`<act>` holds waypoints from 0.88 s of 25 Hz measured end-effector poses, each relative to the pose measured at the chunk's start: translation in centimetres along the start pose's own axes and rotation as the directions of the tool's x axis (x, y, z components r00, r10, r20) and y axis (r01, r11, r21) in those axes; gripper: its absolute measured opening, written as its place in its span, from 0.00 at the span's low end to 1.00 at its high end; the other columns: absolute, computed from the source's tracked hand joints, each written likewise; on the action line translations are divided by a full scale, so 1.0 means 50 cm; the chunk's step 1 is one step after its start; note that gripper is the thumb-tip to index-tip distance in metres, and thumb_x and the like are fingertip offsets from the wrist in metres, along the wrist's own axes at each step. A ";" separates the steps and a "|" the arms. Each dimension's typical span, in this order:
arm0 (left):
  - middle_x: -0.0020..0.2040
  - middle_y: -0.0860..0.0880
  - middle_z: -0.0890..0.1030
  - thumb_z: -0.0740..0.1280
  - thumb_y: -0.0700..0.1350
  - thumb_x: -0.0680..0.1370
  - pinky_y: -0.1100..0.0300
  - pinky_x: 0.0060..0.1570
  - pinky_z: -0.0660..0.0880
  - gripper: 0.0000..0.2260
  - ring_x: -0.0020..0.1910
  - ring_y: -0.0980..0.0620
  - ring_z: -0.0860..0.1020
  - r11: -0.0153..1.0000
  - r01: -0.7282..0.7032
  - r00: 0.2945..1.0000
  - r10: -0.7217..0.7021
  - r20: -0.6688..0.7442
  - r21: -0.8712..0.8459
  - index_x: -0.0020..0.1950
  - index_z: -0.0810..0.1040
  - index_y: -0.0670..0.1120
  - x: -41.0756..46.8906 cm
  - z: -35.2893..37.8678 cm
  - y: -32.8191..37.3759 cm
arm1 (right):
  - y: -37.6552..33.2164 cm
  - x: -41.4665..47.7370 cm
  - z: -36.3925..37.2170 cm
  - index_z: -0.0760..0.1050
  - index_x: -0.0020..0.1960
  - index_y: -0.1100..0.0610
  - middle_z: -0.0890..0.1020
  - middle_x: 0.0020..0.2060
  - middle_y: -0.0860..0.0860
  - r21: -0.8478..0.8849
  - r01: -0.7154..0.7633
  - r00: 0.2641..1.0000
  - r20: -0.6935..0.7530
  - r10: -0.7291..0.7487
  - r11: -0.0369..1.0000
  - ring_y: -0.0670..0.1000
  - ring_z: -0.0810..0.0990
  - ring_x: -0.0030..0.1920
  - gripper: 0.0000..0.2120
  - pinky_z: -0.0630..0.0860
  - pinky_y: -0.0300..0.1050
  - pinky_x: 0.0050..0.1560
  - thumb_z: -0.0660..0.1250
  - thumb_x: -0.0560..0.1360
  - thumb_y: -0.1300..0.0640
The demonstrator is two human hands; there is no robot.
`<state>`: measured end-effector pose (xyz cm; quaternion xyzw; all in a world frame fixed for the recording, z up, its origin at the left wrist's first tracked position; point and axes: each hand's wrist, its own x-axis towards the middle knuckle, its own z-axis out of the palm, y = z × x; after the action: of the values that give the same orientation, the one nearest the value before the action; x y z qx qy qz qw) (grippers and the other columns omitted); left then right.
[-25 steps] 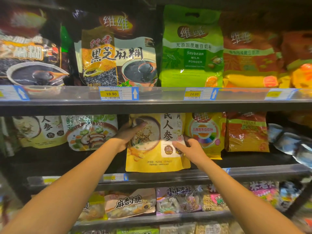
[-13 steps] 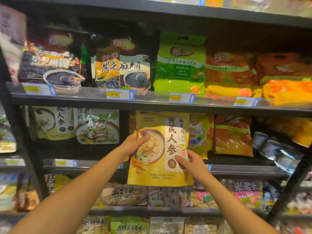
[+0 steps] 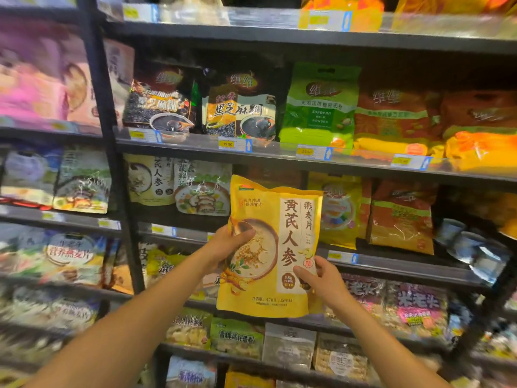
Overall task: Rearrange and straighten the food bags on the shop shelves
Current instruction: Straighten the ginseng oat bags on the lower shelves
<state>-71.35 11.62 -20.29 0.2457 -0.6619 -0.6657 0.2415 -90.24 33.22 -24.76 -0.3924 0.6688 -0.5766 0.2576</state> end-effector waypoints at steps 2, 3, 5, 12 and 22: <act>0.58 0.46 0.87 0.75 0.54 0.76 0.42 0.63 0.79 0.20 0.58 0.45 0.85 0.999 -0.034 0.999 0.034 -0.040 0.021 0.65 0.78 0.50 -0.043 -0.023 0.012 | -0.017 -0.015 0.027 0.80 0.59 0.57 0.89 0.50 0.51 0.010 0.015 0.999 0.031 -0.015 1.000 0.47 0.87 0.42 0.12 0.81 0.39 0.39 0.75 0.77 0.57; 0.58 0.47 0.87 0.75 0.53 0.77 0.43 0.62 0.79 0.19 0.58 0.46 0.85 0.998 -0.048 0.997 0.049 -0.057 0.031 0.65 0.78 0.50 -0.065 -0.034 0.019 | -0.025 -0.019 0.041 0.79 0.59 0.57 0.89 0.51 0.52 0.016 0.023 0.999 0.049 -0.024 1.000 0.47 0.87 0.42 0.12 0.81 0.38 0.39 0.74 0.77 0.58; 0.57 0.48 0.87 0.73 0.53 0.78 0.47 0.60 0.81 0.17 0.57 0.48 0.85 0.997 -0.064 0.994 0.068 -0.091 0.053 0.65 0.79 0.50 -0.104 -0.058 0.028 | -0.041 -0.024 0.073 0.79 0.60 0.57 0.89 0.51 0.51 0.026 0.034 0.996 0.082 -0.036 0.999 0.45 0.87 0.42 0.12 0.80 0.37 0.39 0.74 0.77 0.58; 0.57 0.48 0.87 0.74 0.55 0.77 0.45 0.62 0.80 0.18 0.58 0.47 0.85 0.996 -0.048 0.969 0.065 -0.240 0.075 0.63 0.81 0.50 -0.232 -0.213 0.032 | -0.090 -0.014 0.239 0.80 0.59 0.55 0.89 0.52 0.48 0.000 0.098 0.970 0.223 -0.096 0.995 0.45 0.88 0.46 0.12 0.81 0.37 0.40 0.74 0.77 0.55; 0.57 0.49 0.87 0.75 0.56 0.76 0.47 0.58 0.82 0.18 0.56 0.48 0.85 0.996 -0.051 0.892 0.079 -0.444 0.074 0.63 0.80 0.52 -0.444 -0.574 0.044 | -0.189 -0.005 0.649 0.79 0.61 0.54 0.88 0.52 0.48 0.035 0.118 0.917 0.379 -0.122 0.992 0.46 0.88 0.47 0.15 0.82 0.38 0.40 0.76 0.76 0.54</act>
<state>-35.83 4.08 -18.00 0.3770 -0.6164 -0.5627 0.4016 -62.10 14.71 -22.17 -0.5353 0.5775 -0.5081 0.3488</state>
